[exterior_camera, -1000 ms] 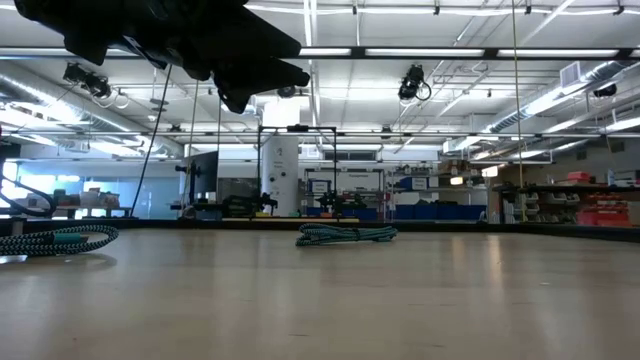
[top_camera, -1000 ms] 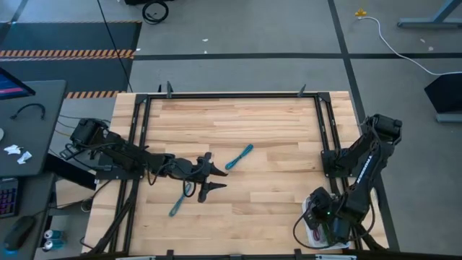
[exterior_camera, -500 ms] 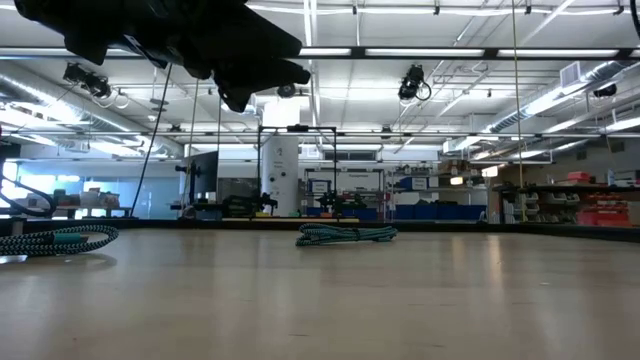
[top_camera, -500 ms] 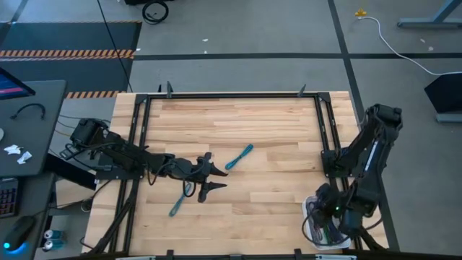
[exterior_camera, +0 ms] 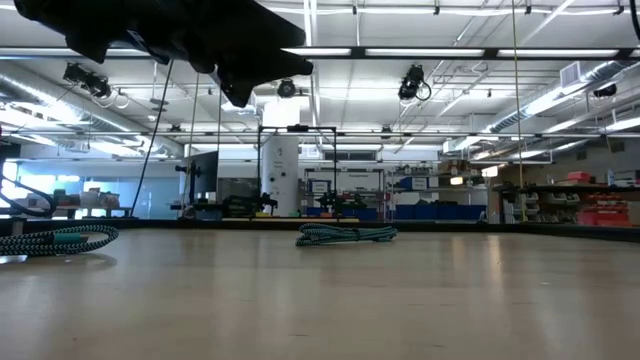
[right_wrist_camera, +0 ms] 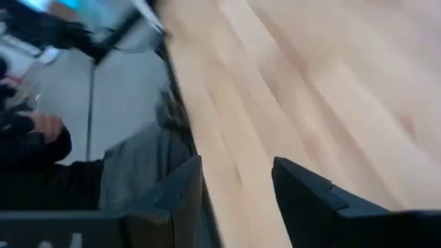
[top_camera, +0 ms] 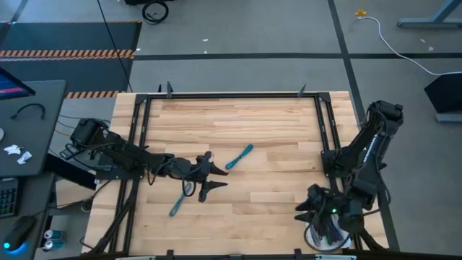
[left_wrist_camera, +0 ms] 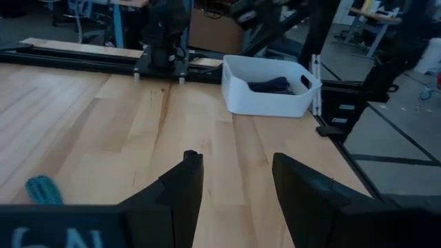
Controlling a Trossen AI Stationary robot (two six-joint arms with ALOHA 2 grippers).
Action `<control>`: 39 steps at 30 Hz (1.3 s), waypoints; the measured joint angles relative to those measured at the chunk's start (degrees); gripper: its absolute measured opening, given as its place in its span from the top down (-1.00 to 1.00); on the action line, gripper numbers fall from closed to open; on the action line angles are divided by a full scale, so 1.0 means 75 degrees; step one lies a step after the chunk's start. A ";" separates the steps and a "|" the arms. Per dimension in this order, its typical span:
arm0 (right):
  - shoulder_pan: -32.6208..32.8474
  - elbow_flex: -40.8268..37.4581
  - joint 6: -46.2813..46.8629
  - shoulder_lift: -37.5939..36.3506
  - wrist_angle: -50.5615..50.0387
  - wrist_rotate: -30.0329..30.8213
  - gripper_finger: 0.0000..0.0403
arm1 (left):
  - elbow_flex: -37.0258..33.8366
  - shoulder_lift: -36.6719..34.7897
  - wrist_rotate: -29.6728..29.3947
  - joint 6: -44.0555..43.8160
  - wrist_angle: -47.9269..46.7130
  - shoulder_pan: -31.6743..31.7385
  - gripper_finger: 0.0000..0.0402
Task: Pick and place USB-C Cables
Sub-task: Put the bottom blue charger cable into the white bin
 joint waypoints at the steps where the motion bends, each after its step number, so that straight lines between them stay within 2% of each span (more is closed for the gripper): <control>1: -0.0107 0.0000 -0.0745 0.0123 0.0450 0.0274 0.10 | 0.0000 0.0000 -0.0080 -0.0002 -0.0008 0.0000 0.10; 3: -0.0350 0.0000 -0.2180 0.0421 0.1378 0.0906 0.10 | 0.0003 -0.0007 -0.0136 -0.0108 -0.0232 0.0003 0.10; 5: -0.0657 0.0000 -0.3556 0.0779 0.2247 0.1662 0.10 | 0.0006 -0.0121 -0.0136 -0.0538 -0.1203 0.0023 0.10; 7: -0.1001 0.0000 -0.4663 0.1181 0.3019 0.2372 0.10 | 0.0159 -0.0376 -0.0127 -0.1324 -0.3176 0.0107 0.10; 9: -0.1378 0.0000 -0.5423 0.1574 0.3587 0.2741 0.11 | 0.0568 -0.0618 -0.0122 -0.2485 -0.5821 0.0175 0.10; 11: -0.1756 0.0000 -0.6033 0.1924 0.4007 0.2745 0.11 | 0.1016 -0.0644 -0.0142 -0.3679 -0.8455 0.0148 0.10; 13: -0.2110 -0.0002 -0.6491 0.2245 0.4220 0.2689 0.11 | 0.1338 -0.0630 -0.0083 -0.4688 -1.0372 -0.0095 0.10; 15: -0.2397 -0.0002 -0.6707 0.2501 0.4241 0.2597 0.11 | 0.1611 -0.0638 0.0287 -0.5493 -1.1510 -0.0496 0.10; 17: -0.2670 -0.0001 -0.6726 0.2712 0.4319 0.2423 0.11 | 0.1762 -0.0638 0.0669 -0.6251 -1.2141 -0.1021 0.09; 19: -0.2836 -0.0003 -0.6733 0.2861 0.4328 0.2237 0.11 | 0.1849 -0.0638 0.0804 -0.7060 -1.2196 -0.1600 0.08; 23: -0.3053 -0.0003 -0.6742 0.3006 0.4440 0.1730 0.11 | 0.1698 -0.0600 0.0845 -0.8350 -1.1119 -0.2558 0.03; 26: -0.3084 -0.0003 -0.6814 0.3012 0.4497 0.1656 0.11 | 0.1536 -0.0572 0.0809 -0.9172 -1.0531 -0.2960 -0.05; 33: -0.3027 -0.0002 -0.7333 0.3013 0.4760 0.1656 0.11 | 0.1237 -0.0276 0.0550 -0.9747 -1.0125 -0.2917 -0.39; 39: -0.3021 -0.0002 -0.7339 0.3013 0.4808 0.1653 0.11 | 0.1188 0.0191 0.0337 -0.9388 -1.0117 -0.2515 -0.42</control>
